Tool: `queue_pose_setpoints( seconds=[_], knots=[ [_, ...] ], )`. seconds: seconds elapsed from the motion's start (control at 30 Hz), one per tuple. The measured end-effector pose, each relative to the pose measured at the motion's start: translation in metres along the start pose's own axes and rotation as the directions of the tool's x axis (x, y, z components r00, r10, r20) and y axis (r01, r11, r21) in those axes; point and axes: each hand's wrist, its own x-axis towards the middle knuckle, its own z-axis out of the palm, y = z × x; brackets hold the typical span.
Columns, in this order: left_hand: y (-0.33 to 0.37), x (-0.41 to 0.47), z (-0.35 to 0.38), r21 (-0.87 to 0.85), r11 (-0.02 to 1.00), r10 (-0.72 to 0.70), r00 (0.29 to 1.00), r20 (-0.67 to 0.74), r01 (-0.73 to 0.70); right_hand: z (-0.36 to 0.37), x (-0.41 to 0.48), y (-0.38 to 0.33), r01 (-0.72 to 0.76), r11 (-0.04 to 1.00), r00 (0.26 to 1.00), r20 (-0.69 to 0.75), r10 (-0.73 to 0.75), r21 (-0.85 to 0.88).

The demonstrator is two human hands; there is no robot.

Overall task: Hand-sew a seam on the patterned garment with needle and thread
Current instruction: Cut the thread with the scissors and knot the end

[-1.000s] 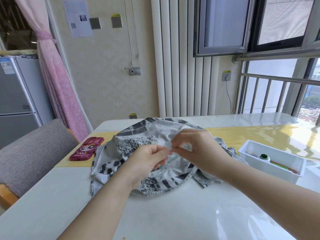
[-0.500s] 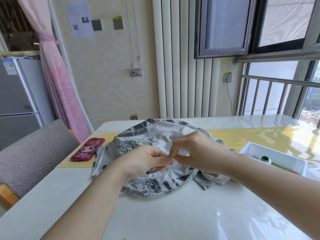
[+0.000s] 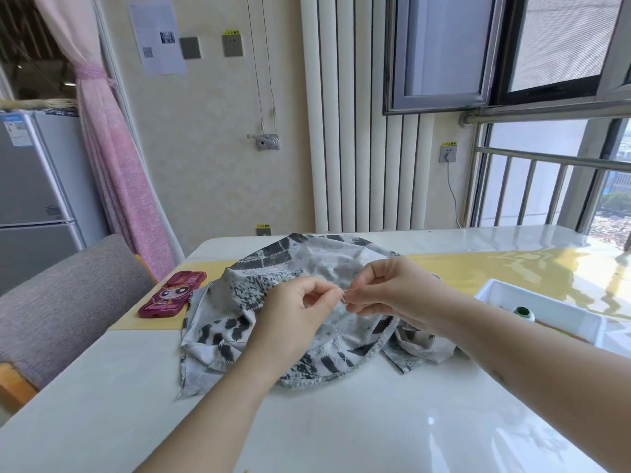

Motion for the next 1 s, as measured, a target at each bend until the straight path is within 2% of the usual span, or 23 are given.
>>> queue_pose_setpoints(
  seconds=[0.1,0.2,0.3,0.4,0.47,0.57,0.67,0.73,0.83,1.0],
  knots=[
    [-0.004,0.001,0.002,-0.305,0.938,-0.135,0.984,0.117,0.165,-0.003,0.001,0.002,-0.093,0.974,0.994,0.083,0.077,0.206],
    [-0.006,0.001,0.005,-0.585,0.751,-0.225,0.952,0.209,0.306,-0.004,0.0,0.004,-0.151,0.956,0.982,0.15,0.116,0.251],
    [-0.004,0.002,0.007,-0.688,0.629,-0.243,0.932,0.268,0.362,-0.003,0.0,0.007,-0.144,0.973,0.98,0.159,0.116,0.179],
    [-0.004,0.003,0.007,-0.712,0.595,-0.274,0.927,0.258,0.374,-0.001,0.001,0.008,-0.066,0.995,0.996,0.058,0.062,0.078],
    [-0.005,0.004,0.008,-0.707,0.601,-0.317,0.923,0.219,0.374,0.0,0.001,0.007,0.053,0.999,0.994,-0.093,-0.053,-0.006],
    [-0.008,0.005,0.009,-0.655,0.666,-0.357,0.923,0.141,0.357,0.002,-0.006,0.001,0.209,0.96,0.934,-0.252,-0.252,-0.186],
    [-0.009,0.005,0.011,-0.576,0.747,-0.357,0.931,0.074,0.332,0.003,-0.01,-0.004,0.352,0.885,0.882,-0.208,-0.423,-0.306],
    [-0.01,0.004,0.013,-0.502,0.807,-0.347,0.938,0.023,0.311,0.003,-0.009,-0.002,0.373,0.817,0.871,-0.139,-0.472,-0.439],
    [-0.01,0.004,0.014,-0.418,0.866,-0.307,0.952,-0.012,0.274,0.003,-0.006,0.004,0.332,0.734,0.882,-0.08,-0.464,-0.593],
    [-0.008,0.003,0.013,-0.373,0.895,-0.275,0.961,-0.031,0.244,0.007,-0.005,0.005,0.285,0.671,0.894,-0.061,-0.443,-0.684]
  ],
)
